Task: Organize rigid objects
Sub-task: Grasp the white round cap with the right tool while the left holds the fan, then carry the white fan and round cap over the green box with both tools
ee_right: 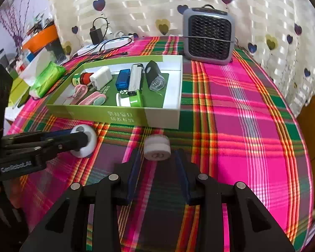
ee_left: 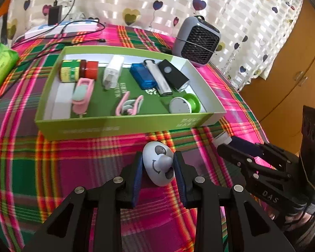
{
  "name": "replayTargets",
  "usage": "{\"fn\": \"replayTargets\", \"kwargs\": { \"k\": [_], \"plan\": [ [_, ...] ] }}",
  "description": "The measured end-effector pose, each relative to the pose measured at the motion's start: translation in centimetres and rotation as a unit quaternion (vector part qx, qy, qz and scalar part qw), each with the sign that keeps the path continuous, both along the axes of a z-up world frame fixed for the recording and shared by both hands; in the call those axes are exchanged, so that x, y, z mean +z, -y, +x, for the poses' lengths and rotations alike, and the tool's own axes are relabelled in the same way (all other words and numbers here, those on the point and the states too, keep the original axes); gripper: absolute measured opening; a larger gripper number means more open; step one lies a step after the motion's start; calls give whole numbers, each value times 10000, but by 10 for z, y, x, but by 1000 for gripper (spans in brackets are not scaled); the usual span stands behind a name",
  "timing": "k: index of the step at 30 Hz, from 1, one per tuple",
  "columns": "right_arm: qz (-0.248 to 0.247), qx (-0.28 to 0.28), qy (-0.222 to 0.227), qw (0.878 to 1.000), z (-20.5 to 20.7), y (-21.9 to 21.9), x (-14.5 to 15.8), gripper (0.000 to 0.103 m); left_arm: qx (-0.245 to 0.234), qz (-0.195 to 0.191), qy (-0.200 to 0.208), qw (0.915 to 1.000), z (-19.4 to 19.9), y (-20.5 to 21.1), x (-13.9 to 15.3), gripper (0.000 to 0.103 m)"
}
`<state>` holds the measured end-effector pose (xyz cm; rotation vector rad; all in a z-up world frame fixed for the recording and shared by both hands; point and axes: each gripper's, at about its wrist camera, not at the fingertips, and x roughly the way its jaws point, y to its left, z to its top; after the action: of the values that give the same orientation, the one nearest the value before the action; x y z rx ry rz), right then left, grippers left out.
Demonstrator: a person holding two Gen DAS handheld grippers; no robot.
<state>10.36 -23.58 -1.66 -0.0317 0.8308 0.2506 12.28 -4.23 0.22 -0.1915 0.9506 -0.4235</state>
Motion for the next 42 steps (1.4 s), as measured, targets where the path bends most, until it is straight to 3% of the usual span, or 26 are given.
{"fn": "replayTargets", "kwargs": {
  "k": [30,32,42],
  "plan": [
    [-395,-37,-101,9992,16,-15,-6,36,14,132,77,9999,-6,-9,1,29],
    [-412,-51,-90,9991,15,-14,-6,29,13,127,85,9999,-7,-9,1,29],
    [-386,-54,-83,9992,14,-13,-5,28,18,140,93,9999,-7,-8,1,29]
  ]
}}
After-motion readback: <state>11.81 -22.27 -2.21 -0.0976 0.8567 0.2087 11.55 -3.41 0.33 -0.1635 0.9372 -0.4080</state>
